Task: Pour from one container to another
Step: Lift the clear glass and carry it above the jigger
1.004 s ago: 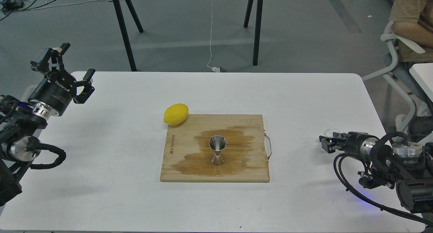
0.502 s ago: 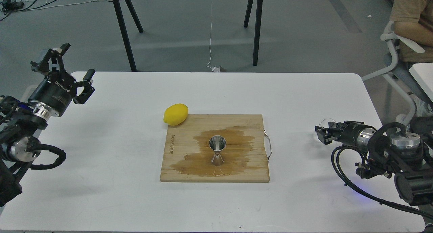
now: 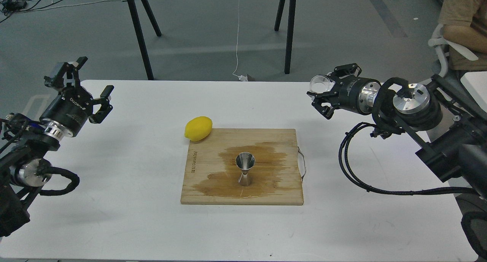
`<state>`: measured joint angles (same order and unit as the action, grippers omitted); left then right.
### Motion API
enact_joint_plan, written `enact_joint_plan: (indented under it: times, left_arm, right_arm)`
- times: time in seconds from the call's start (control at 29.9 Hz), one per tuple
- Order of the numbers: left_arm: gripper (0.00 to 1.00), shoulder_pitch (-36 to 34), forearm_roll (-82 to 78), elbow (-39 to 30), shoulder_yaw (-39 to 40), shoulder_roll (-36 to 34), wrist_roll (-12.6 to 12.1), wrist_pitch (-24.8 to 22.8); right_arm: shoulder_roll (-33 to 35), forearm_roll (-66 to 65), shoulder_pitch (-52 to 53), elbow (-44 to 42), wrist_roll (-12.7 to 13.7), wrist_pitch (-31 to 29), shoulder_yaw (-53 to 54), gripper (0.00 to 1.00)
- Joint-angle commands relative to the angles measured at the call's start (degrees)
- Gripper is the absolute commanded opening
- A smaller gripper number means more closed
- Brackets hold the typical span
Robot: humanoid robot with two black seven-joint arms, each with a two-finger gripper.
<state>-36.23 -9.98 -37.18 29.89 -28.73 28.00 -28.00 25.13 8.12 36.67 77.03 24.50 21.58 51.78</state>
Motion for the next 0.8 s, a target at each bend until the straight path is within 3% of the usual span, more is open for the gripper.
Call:
enact_joint_plan:
  times: [0.0,0.23,0.5,0.77]
  left_arm:
    - [1.0,-0.1,-0.3,-0.1,0.0,0.3,0.0,0.0]
    - [1.0,-0.2,-0.8,0.1,-0.1,2.6,0.0,0.0]
    - [1.0,0.0,-1.9,0.2,0.0,4.2,0.0,0.0]
    - [1.0,-0.2,-1.9,0.2,0.1,3.7,0.0,0.0]
  right_arm:
    - [-0.3,-5.2,0.7,6.7,0.0,-1.3,-4.7,0.45]
    - [0.4,-10.9,4.0,11.8,-0.2,-4.8,-12.8,0.45]
    - [0.1,-27.3,2.1,14.2,-0.2,-10.9,-13.4,0.45]
    - [0.0,-31.1,1.4,16.2,-0.7,-13.2,-16.8,0.45]
